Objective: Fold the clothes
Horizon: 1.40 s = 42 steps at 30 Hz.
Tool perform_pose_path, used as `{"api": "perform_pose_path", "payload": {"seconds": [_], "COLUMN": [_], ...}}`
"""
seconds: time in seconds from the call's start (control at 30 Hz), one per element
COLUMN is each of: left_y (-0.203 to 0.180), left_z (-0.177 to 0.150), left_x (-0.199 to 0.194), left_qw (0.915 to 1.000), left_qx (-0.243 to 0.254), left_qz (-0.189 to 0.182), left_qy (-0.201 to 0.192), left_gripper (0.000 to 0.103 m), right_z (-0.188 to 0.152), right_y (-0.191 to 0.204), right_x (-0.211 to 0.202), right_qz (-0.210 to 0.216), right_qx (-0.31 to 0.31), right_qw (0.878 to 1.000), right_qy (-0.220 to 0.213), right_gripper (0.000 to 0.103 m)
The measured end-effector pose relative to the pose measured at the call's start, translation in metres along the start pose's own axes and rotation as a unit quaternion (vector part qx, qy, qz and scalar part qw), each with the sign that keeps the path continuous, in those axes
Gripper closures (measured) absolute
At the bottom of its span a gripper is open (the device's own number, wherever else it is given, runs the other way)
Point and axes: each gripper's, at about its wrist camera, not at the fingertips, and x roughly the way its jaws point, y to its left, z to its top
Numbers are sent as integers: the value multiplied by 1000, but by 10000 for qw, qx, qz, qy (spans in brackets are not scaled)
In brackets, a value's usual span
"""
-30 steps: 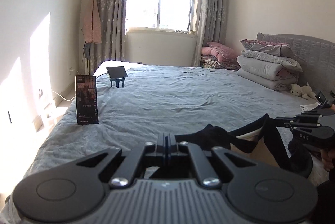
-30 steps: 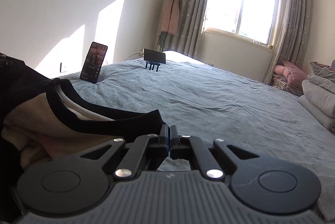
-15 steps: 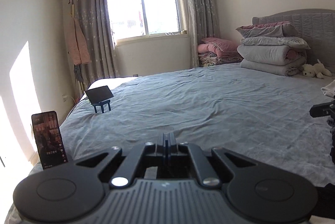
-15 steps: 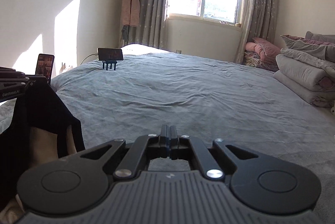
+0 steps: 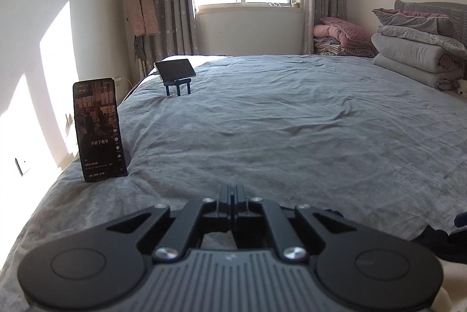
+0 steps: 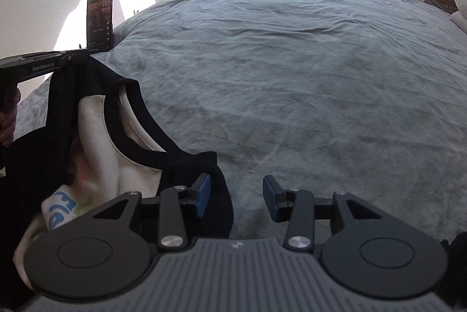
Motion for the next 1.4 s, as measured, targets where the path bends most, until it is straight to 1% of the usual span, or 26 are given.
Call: {"api": "perform_pose_path", "payload": {"seconds": [0.03, 0.07, 0.1, 0.17, 0.3, 0.37, 0.43, 0.5, 0.57, 0.63, 0.7, 0.87, 0.97, 1.07, 1.23, 1.3, 1.4], "left_y": [0, 0, 0, -2, -10, -17, -25, -35, -45, -55, -65, -78, -81, -78, -67, -61, -52], "left_z": [-1, -2, -3, -3, 2, 8, 14, 22, 30, 38, 50, 75, 86, 94, 100, 99, 94], "left_x": [2, 4, 7, 12, 18, 21, 25, 32, 41, 52, 66, 102, 127, 149, 195, 210, 232], "left_qw": [10000, 10000, 10000, 9999, 9999, 9996, 9992, 9985, 9976, 9959, 9941, 9918, 9914, 9907, 9883, 9885, 9885], "left_qx": [10, 24, 46, 58, 163, 256, 356, 473, 600, 785, 940, 1070, 1064, 1021, 990, 902, 808], "left_qz": [19, 32, 56, 77, 44, 11, -11, -42, -53, -11, 40, 187, 411, 641, 1042, 1141, 1264], "left_qy": [12, 20, 33, 39, -8, -90, -191, -272, -348, -446, -546, -667, -639, -632, -518, -402, -194], "left_gripper": [101, 101, 101, 101, 101, 101, 101, 101, 101, 101, 101, 101, 101, 101, 101, 101, 101], "right_z": [-2, -4, -5, -7, -1, 6, 14, 23, 34, 49, 65, 105, 124, 139, 160, 168, 178], "right_y": [1, 3, 6, 12, 13, 8, 2, -1, -6, -15, -28, -59, -72, -76, -73, -72, -71], "right_x": [2, 3, 5, 5, -6, -11, -13, -12, -6, 2, 11, 37, 55, 80, 126, 144, 167], "right_qz": [120, 213, 223, 80, -570, -1025, -1382, -1792, -2277, -2561, -2741, -3168, -3248, -3354, -3408, -3423, -3403], "right_qx": [21, 12, -51, -196, -357, -426, -502, -702, -1002, -1104, -1108, -1095, -1065, -1232, -1517, -1600, -1608], "right_qw": [9999, 9997, 9996, 9997, 9969, 9911, 9844, 9742, 9580, 9480, 9424, 9274, 9245, 9176, 9113, 9094, 9109], "right_qy": [80, 153, 182, 107, -417, -739, -962, -1179, -1426, -1532, -1564, -1658, -1689, -1740, -1745, -1736, -1692], "right_gripper": [62, 81, 95, 97, 98, 98, 99, 99, 99, 99, 99, 99, 100, 100, 100, 100, 100]}}
